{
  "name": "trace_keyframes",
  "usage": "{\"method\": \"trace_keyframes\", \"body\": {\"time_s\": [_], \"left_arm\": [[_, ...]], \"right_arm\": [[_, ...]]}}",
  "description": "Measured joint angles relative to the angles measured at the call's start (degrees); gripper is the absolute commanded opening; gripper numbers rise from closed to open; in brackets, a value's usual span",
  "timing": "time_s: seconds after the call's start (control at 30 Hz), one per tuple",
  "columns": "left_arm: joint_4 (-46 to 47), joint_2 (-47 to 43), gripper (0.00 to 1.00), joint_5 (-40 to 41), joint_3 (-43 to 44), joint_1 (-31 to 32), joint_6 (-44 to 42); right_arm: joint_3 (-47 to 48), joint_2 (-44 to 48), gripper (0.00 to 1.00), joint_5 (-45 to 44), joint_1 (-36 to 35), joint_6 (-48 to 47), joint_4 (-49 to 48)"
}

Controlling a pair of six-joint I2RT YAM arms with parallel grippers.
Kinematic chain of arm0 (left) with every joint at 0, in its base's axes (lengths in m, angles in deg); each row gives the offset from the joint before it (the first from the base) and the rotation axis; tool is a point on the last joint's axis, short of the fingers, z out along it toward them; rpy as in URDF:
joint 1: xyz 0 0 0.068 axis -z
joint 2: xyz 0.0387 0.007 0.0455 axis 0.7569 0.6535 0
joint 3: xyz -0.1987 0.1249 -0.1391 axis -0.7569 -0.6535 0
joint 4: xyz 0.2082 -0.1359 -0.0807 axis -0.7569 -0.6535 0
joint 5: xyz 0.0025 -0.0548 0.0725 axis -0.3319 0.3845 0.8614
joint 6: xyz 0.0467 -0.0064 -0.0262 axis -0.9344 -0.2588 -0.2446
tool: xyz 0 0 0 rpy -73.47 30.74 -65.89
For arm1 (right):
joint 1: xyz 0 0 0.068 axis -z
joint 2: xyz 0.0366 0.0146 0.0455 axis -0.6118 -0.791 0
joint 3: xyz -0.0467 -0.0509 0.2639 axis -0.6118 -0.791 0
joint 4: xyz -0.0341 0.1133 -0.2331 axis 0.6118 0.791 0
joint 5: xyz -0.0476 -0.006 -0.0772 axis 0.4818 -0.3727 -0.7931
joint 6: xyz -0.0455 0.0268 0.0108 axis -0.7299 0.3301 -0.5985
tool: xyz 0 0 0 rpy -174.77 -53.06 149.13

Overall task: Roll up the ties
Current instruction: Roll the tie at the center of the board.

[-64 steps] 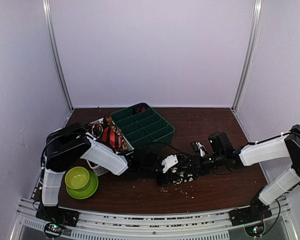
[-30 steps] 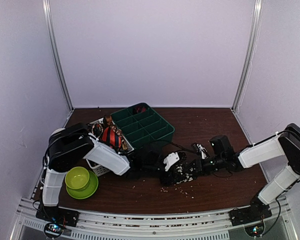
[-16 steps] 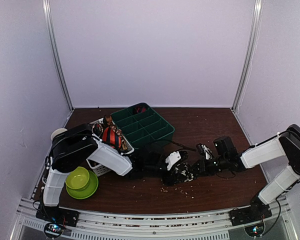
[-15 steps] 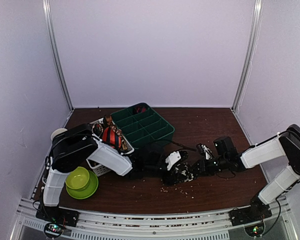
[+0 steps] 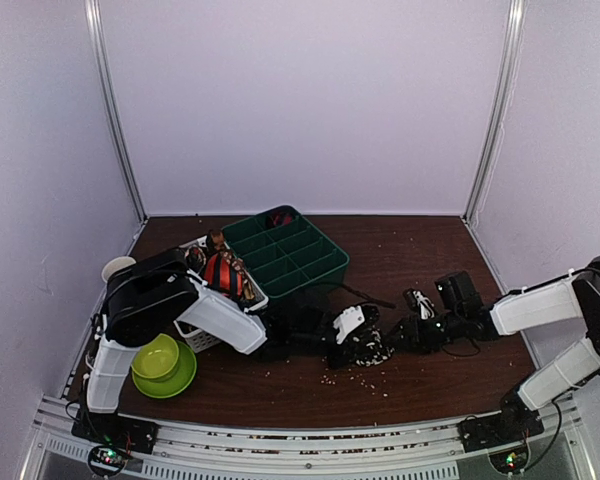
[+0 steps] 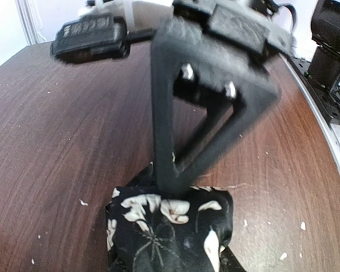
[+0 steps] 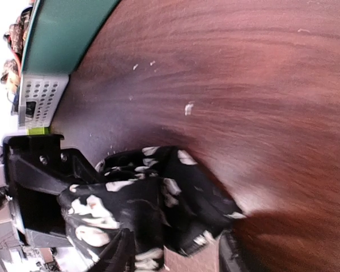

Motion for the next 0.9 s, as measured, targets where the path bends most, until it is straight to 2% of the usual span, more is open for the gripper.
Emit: {"method": "trace_keyframes", "body": {"time_s": [0.1, 0.2, 0.37, 0.7, 0.9], "left_arm": [[0.8, -0.7, 0.24, 0.0, -1.5, 0.0, -0.8], [1.0, -0.8, 0.24, 0.0, -1.7, 0.0, -1.3], [1.0, -0.8, 0.24, 0.0, -1.7, 0.0, -1.6], [1.0, -0.8, 0.24, 0.0, -1.7, 0.1, -2.2], [1.0, -0.8, 0.25, 0.0, -1.7, 0.1, -2.7]], "right_arm": [[0.0, 3.3, 0.64, 0.3, 2.0, -0.4, 3.8], [1.0, 5.3, 0.69, 0.3, 3.0, -0.7, 7.4], [2.6, 1.6, 0.75, 0.9, 3.2, -1.9, 9.1], [1.3, -3.7, 0.64, 9.1, 0.6, 2.2, -2.7], [0.0, -1.8, 0.65, 10.8, -0.2, 4.2, -5.9]]}}
